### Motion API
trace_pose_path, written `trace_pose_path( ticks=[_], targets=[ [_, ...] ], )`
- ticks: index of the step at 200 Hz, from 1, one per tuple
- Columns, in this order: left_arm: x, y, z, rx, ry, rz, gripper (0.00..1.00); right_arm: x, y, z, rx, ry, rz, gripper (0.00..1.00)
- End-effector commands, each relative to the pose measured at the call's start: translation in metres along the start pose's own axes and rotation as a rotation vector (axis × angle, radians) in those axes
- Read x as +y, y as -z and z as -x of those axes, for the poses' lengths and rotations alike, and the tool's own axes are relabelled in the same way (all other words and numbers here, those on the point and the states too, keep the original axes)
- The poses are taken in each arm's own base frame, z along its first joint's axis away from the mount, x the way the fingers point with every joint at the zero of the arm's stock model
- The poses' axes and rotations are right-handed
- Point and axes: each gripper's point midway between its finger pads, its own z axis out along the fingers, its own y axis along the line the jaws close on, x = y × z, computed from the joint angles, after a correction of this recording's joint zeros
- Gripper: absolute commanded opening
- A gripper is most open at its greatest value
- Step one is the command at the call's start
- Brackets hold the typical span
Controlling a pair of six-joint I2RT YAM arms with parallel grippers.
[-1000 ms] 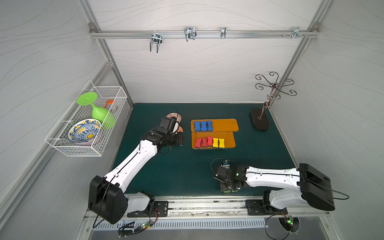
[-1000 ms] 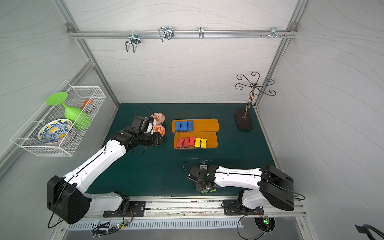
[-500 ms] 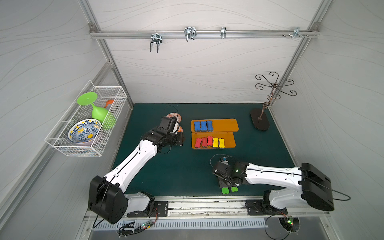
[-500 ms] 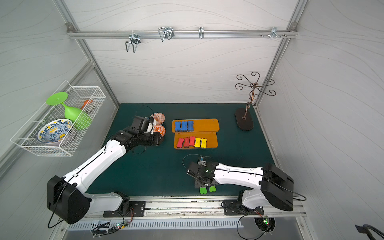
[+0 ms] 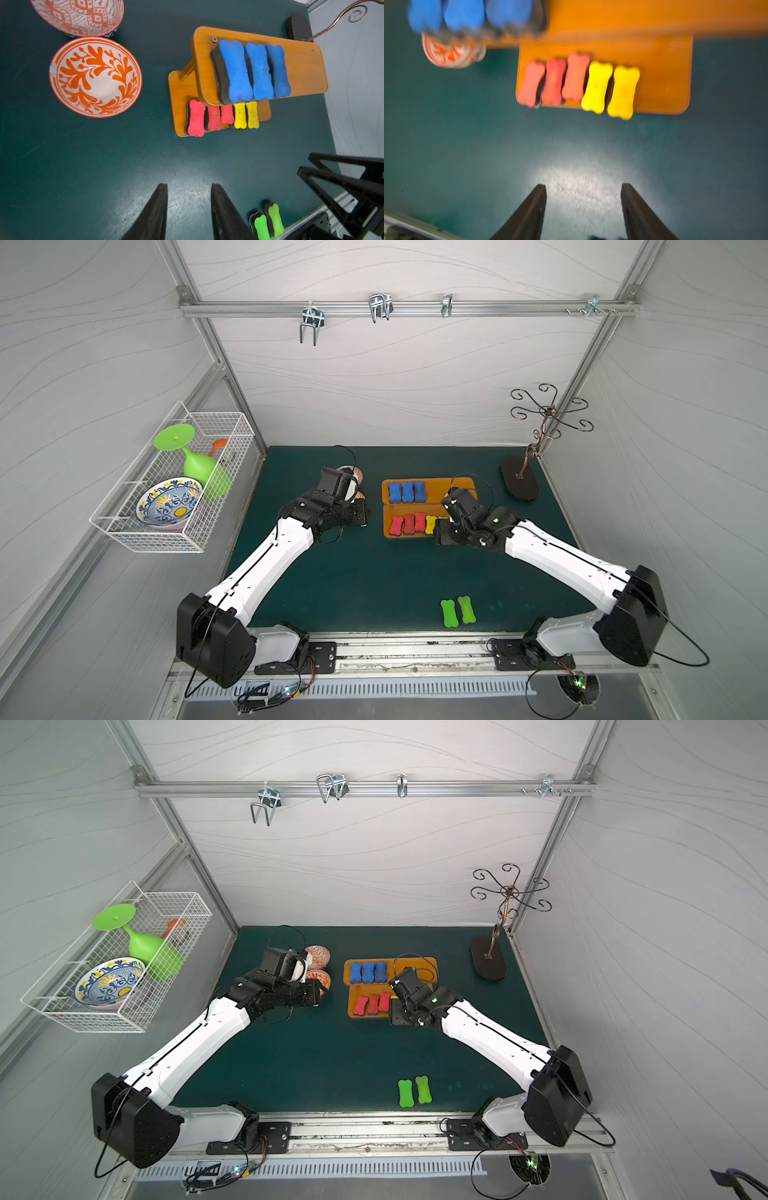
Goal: Remove the whiteboard erasers from the shelf
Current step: Pick up the whiteboard eraser from the shelf.
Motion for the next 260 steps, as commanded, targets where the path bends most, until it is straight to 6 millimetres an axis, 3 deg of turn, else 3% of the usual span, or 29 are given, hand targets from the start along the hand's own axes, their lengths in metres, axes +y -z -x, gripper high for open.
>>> trace_pose_path(
  ticks=[1,52,88,144,176,260],
  targets=[
    [-0.015,0.003,0.013,-0.021,0.010,-0.048,0.38,0.000,0.001,0.030,-0.036,0.027,0.045,0.63],
    [-0.012,-0.007,0.023,-0.021,-0.012,-0.017,0.38,0.003,-0.011,0.092,-0.092,0.025,0.083,0.67],
    [-0.005,-0.015,0.023,-0.005,-0.012,0.005,0.37,0.007,-0.023,0.112,-0.088,0.036,0.092,0.65],
    [0.006,-0.017,0.025,-0.008,0.025,-0.005,0.37,0.033,-0.039,0.123,-0.063,0.087,0.107,0.62],
    [0.009,-0.017,0.024,-0.006,0.032,-0.006,0.37,0.046,-0.045,0.119,-0.050,0.124,0.103,0.62],
    [0.009,-0.014,0.023,-0.011,0.035,-0.015,0.37,0.041,-0.058,0.101,-0.009,0.144,0.053,0.61]
  ],
)
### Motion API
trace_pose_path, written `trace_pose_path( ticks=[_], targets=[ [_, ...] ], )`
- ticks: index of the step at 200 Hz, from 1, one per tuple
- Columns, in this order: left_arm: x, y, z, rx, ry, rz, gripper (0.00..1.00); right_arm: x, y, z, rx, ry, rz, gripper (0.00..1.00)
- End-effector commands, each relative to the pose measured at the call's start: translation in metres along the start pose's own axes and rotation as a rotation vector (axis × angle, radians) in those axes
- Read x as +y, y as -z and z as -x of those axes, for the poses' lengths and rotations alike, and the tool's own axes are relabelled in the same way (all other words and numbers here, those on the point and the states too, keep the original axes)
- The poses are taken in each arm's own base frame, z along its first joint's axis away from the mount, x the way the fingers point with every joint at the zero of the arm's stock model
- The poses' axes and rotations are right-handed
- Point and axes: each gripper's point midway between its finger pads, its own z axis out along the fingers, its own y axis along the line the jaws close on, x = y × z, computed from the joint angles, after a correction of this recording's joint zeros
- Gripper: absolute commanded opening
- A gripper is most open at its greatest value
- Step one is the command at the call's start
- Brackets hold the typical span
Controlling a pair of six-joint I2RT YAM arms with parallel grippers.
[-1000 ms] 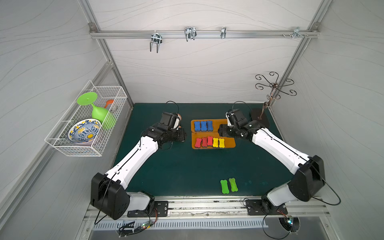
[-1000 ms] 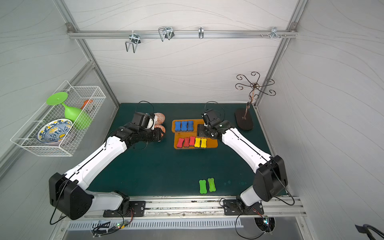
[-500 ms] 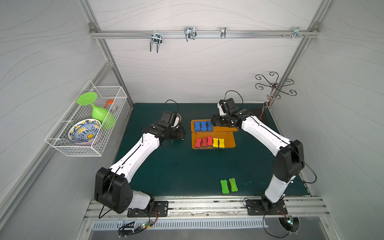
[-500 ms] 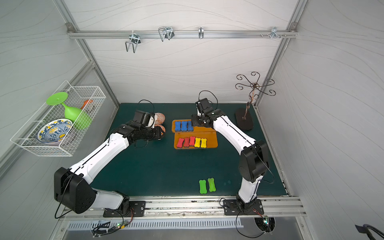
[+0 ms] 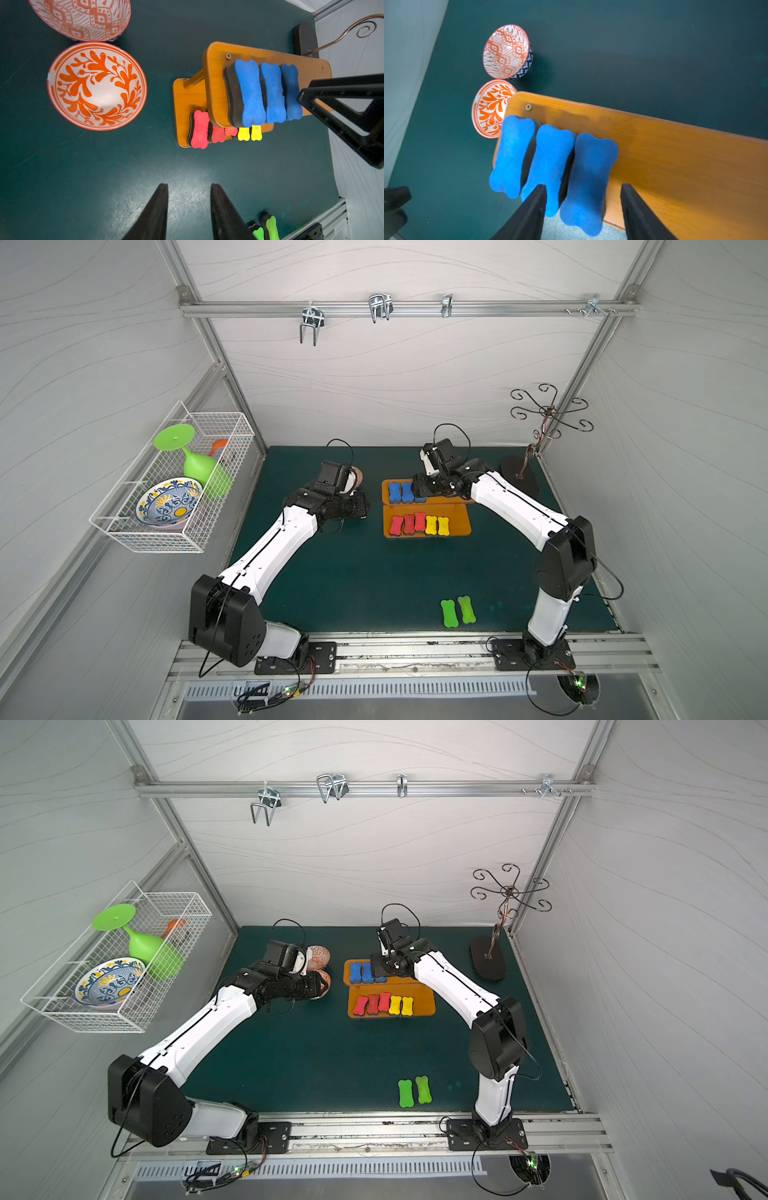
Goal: Remove the whiteboard erasers from the shelf
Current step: Pick up the whiteboard eraser from the shelf.
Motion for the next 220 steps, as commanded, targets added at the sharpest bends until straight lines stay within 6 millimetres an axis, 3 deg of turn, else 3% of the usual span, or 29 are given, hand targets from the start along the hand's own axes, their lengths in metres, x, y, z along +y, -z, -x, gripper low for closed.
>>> trace_pose_path(
  ticks=[1,94,167,220],
  targets=[
    [-0.006,0.006,0.007,-0.035,-0.020,-0.032,0.37,-0.007,-0.007,-0.011,0.035,0.013,-0.036,0.60],
    [-0.004,0.008,0.007,-0.041,-0.019,-0.024,0.37,-0.012,-0.022,-0.017,0.059,0.034,-0.079,0.55],
    [-0.004,0.008,0.007,-0.041,-0.015,-0.033,0.37,-0.014,-0.011,-0.010,0.032,0.055,-0.103,0.53],
    [-0.003,0.011,0.006,-0.049,-0.016,-0.032,0.37,-0.012,-0.025,-0.013,0.059,0.065,-0.119,0.55]
  ],
)
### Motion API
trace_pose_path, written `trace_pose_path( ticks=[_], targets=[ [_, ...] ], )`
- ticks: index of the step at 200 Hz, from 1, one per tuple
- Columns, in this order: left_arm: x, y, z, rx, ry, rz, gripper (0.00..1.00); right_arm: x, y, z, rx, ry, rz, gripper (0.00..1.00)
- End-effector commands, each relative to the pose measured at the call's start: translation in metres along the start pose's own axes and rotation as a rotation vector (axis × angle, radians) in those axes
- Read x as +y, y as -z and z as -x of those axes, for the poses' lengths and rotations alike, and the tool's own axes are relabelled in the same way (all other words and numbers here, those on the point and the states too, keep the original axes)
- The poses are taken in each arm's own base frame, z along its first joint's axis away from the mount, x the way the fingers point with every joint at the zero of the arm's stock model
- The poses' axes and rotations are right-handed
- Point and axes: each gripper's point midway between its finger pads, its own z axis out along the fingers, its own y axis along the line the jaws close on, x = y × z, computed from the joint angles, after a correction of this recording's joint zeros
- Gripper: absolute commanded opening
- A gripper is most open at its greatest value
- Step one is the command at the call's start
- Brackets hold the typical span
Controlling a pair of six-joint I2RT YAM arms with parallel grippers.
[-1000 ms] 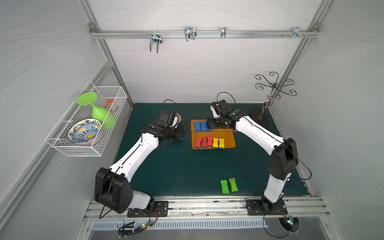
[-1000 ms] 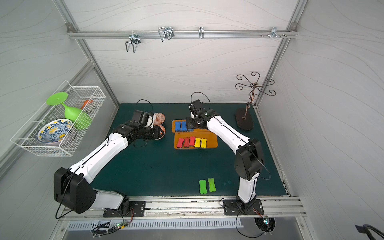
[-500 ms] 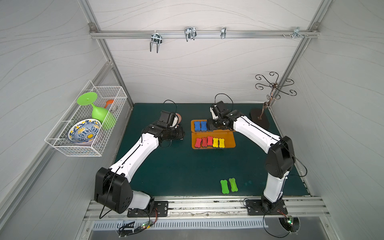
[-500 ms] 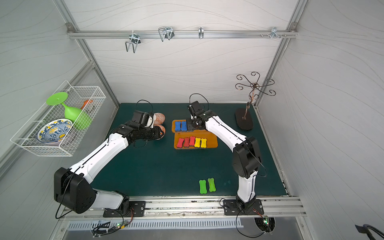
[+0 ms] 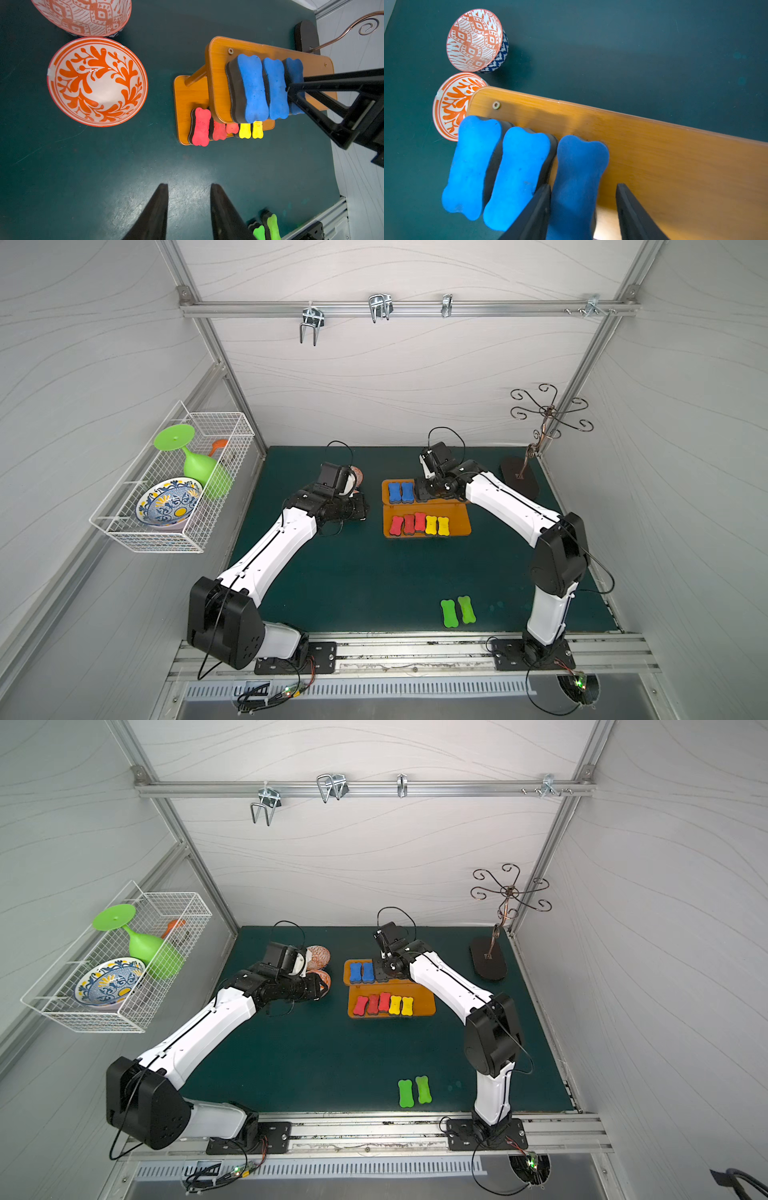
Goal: Remove the whiteboard erasers from the shelf
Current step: Pick up the whiteboard eraser from the shelf.
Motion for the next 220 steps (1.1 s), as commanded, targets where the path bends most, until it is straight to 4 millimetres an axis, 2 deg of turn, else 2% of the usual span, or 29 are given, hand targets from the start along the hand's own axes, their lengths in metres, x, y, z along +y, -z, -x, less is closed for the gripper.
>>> trace_pose_path(
  ticks=[1,54,128,160,181,201,220],
  targets=[
    [-0.007,0.009,0.009,-0.048,-0.022,-0.033,0.37,-0.001,-0.010,-0.007,0.040,0.025,-0.030,0.55],
    [-0.005,0.009,0.009,-0.051,-0.023,-0.029,0.37,-0.004,-0.019,-0.011,0.055,0.016,-0.047,0.53],
    [-0.005,0.009,0.006,-0.038,-0.011,-0.032,0.37,-0.005,-0.011,-0.010,0.041,-0.008,-0.040,0.34],
    [-0.004,0.006,-0.014,0.009,0.031,-0.062,0.37,-0.004,0.005,-0.009,0.012,-0.032,-0.057,0.30],
    [-0.001,0.012,-0.018,0.007,0.021,-0.049,0.37,-0.001,0.022,-0.014,-0.014,-0.053,-0.065,0.29],
    [0.000,0.021,-0.019,-0.013,0.003,-0.046,0.37,0.005,0.042,-0.029,-0.030,-0.068,-0.074,0.29],
    [0.001,0.024,-0.022,-0.023,-0.001,-0.047,0.38,0.011,0.061,-0.056,-0.024,-0.076,-0.078,0.29]
  ],
)
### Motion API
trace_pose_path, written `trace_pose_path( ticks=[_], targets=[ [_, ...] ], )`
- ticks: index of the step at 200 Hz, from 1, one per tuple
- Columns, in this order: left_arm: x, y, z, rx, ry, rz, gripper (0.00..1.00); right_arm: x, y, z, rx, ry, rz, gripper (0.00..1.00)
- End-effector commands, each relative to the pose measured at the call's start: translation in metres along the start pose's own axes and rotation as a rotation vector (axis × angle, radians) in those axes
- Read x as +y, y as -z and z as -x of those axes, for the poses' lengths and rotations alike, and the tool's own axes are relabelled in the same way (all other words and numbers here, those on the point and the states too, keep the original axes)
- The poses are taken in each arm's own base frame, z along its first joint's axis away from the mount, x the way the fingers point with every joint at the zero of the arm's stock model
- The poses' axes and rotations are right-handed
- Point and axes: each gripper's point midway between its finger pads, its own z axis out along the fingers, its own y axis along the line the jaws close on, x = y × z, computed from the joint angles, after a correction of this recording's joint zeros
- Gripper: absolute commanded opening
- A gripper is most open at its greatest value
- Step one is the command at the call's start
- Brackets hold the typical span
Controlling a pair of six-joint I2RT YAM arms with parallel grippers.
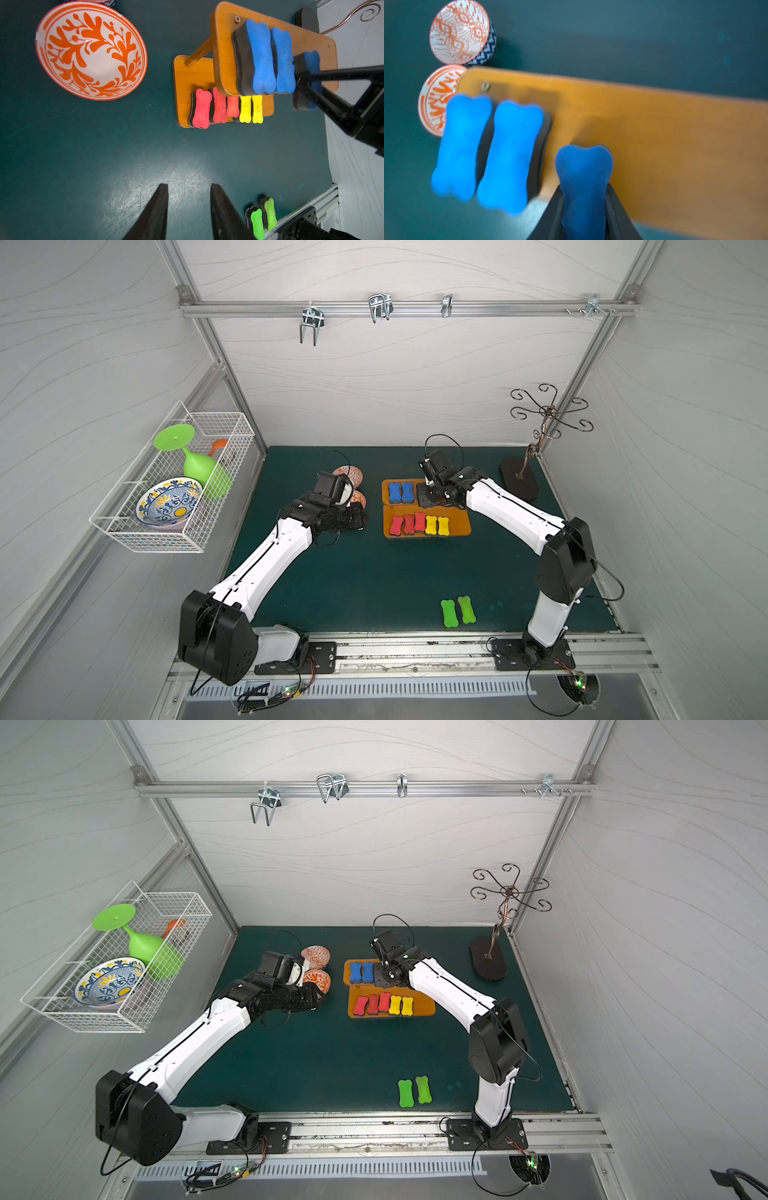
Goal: Remove the whiteboard erasers from the shelf
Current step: Pick up the whiteboard eraser from the shelf, then place the whiteboard eraser at the center of the board.
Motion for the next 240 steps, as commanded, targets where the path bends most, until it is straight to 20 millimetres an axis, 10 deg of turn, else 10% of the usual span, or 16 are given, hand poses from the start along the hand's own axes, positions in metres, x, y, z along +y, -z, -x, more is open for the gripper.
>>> trace_pose_path(
  ticks=[1,53,141,240],
  targets=[
    [-0.004,0.013,0.005,-0.046,-0.017,-0.018,0.38,0.002,0.039,-0.024,-0.021,-0.040,-0.018,0.29],
    [0.003,0.020,-0.012,-0.035,-0.009,-0.023,0.37,0.017,0.066,-0.131,0.074,-0.056,-0.005,0.27],
    [0.011,0.017,-0.022,-0.026,-0.012,-0.011,0.37,0.027,0.037,-0.256,0.252,-0.175,-0.083,0.14],
    [0.015,0.021,-0.022,-0.047,-0.021,0.005,0.38,0.045,0.038,-0.297,0.333,-0.103,-0.048,0.16]
  ],
)
